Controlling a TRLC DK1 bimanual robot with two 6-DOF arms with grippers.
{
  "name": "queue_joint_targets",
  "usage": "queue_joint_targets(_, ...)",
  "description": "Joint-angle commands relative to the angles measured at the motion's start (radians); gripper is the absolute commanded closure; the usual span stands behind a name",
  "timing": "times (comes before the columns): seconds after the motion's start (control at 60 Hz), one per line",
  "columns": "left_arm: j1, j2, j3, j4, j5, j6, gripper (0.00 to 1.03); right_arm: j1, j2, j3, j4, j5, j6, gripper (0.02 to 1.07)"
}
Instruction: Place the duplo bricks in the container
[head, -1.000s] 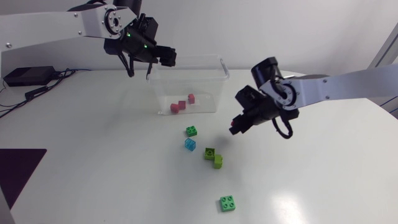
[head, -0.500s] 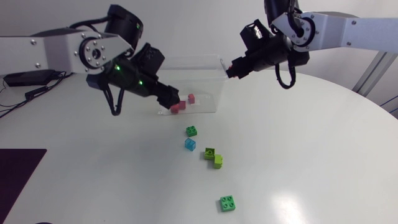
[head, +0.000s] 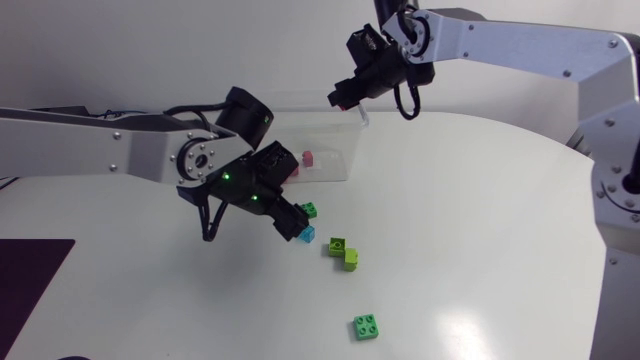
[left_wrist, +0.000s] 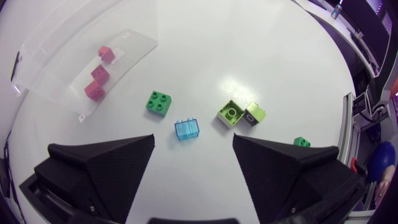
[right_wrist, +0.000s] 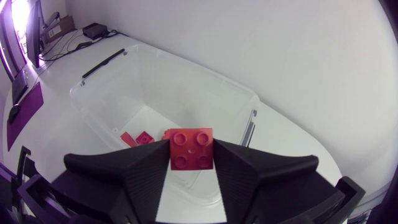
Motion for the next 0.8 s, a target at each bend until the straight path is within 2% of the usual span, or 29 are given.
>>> queue_joint_targets(0.0,-0.004,0.048,-0.022,0.011,0.009,0.013,0.16,0.006,0.030,0.039,-0.031,0.004,0.025,0.06)
queue_joint_targets(0.233,-0.020,0.121,0.013,0.041,0.009,0.013,0.16,-0.005,-0.195,-0.163,-0.031,0.006,0.017,0.06)
queue_joint_targets(0.4,-0.052,0.167,0.039,0.043,0.007,0.005,0.16,-0.012,-0.390,-0.407,-0.025,-0.014,-0.001,0.06)
queue_joint_targets(0.683,-0.055,0.278,0.105,0.075,-0.028,0.000,0.16,0.011,-0.643,-0.800,0.000,-0.040,-0.012,0.06)
queue_joint_targets(0.783,-0.049,0.306,0.135,0.084,-0.034,-0.004,0.21,0.027,-0.715,-0.915,0.006,-0.050,-0.007,0.06)
